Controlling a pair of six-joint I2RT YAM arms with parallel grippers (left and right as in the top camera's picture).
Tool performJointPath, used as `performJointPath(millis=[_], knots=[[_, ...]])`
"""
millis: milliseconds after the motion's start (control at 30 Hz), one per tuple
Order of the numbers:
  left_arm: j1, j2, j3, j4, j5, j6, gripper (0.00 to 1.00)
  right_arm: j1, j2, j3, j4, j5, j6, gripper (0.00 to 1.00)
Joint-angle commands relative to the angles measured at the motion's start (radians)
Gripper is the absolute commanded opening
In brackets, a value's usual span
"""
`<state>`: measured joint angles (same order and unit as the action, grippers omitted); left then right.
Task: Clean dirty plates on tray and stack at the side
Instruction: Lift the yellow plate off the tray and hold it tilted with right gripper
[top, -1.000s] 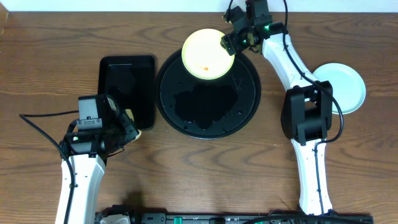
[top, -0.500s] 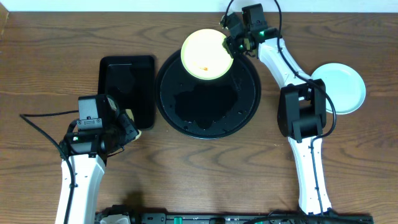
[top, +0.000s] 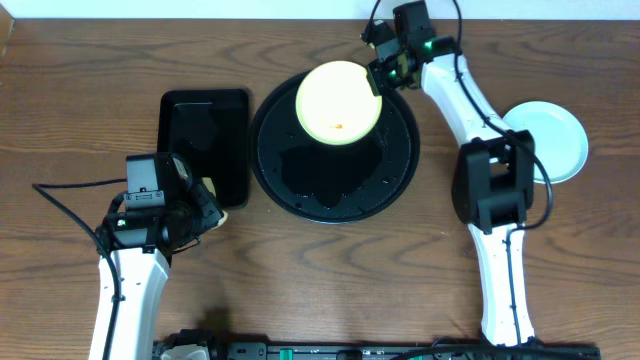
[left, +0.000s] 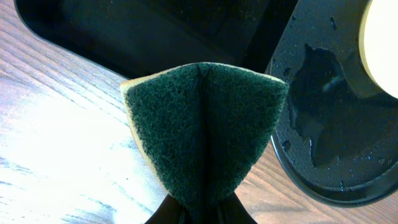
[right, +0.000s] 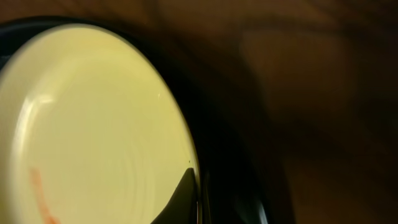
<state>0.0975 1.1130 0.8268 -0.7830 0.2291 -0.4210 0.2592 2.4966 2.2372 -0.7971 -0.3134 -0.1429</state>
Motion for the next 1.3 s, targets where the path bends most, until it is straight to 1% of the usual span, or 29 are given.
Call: performJointPath(millis=[0, 100, 167, 267, 333, 367, 400, 467, 667, 800, 933, 1100, 1200, 1267], knots=[[0.004, 0.004, 0.008, -0.002, -0.013, 0.010, 0.10, -0.010, -0.137, 0.005, -0.079, -0.004, 0.109, 0.01], [0.004, 0.004, 0.007, -0.010, -0.013, 0.010, 0.09, -0.013, -0.182, 0.005, -0.201, 0.011, 0.211, 0.01], [0.004, 0.004, 0.006, -0.021, -0.013, 0.010, 0.09, -0.018, -0.200, 0.005, -0.282, 0.073, 0.297, 0.01], [0.004, 0.004, 0.006, -0.032, -0.013, 0.010, 0.09, -0.032, -0.204, 0.005, -0.409, 0.238, 0.508, 0.01], [0.004, 0.004, 0.006, -0.035, -0.013, 0.010, 0.09, -0.042, -0.204, -0.008, -0.476, 0.310, 0.646, 0.01], [0.004, 0.004, 0.006, -0.035, -0.013, 0.010, 0.09, -0.046, -0.204, -0.016, -0.506, 0.320, 0.693, 0.01], [0.004, 0.004, 0.006, -0.035, -0.013, 0.010, 0.09, -0.048, -0.204, -0.018, -0.528, 0.320, 0.703, 0.01], [0.004, 0.004, 0.006, -0.035, -0.013, 0.010, 0.09, -0.048, -0.204, -0.030, -0.562, 0.342, 0.703, 0.01], [0.004, 0.004, 0.006, -0.035, -0.013, 0.010, 0.09, -0.018, -0.204, -0.093, -0.617, 0.533, 0.730, 0.01], [0.004, 0.004, 0.006, -0.032, -0.014, 0.010, 0.10, 0.000, -0.204, -0.166, -0.563, 0.549, 0.710, 0.01], [0.004, 0.004, 0.006, -0.031, -0.013, 0.010, 0.09, 0.014, -0.204, -0.232, -0.549, 0.563, 0.708, 0.01], [0.004, 0.004, 0.006, -0.031, -0.014, 0.010, 0.09, 0.017, -0.204, -0.251, -0.594, 0.573, 0.638, 0.01], [0.004, 0.004, 0.006, -0.027, -0.013, 0.010, 0.10, 0.017, -0.204, -0.249, -0.603, 0.544, 0.552, 0.01], [0.004, 0.004, 0.006, -0.024, -0.014, 0.010, 0.09, 0.017, -0.204, -0.248, -0.602, 0.505, 0.490, 0.04]])
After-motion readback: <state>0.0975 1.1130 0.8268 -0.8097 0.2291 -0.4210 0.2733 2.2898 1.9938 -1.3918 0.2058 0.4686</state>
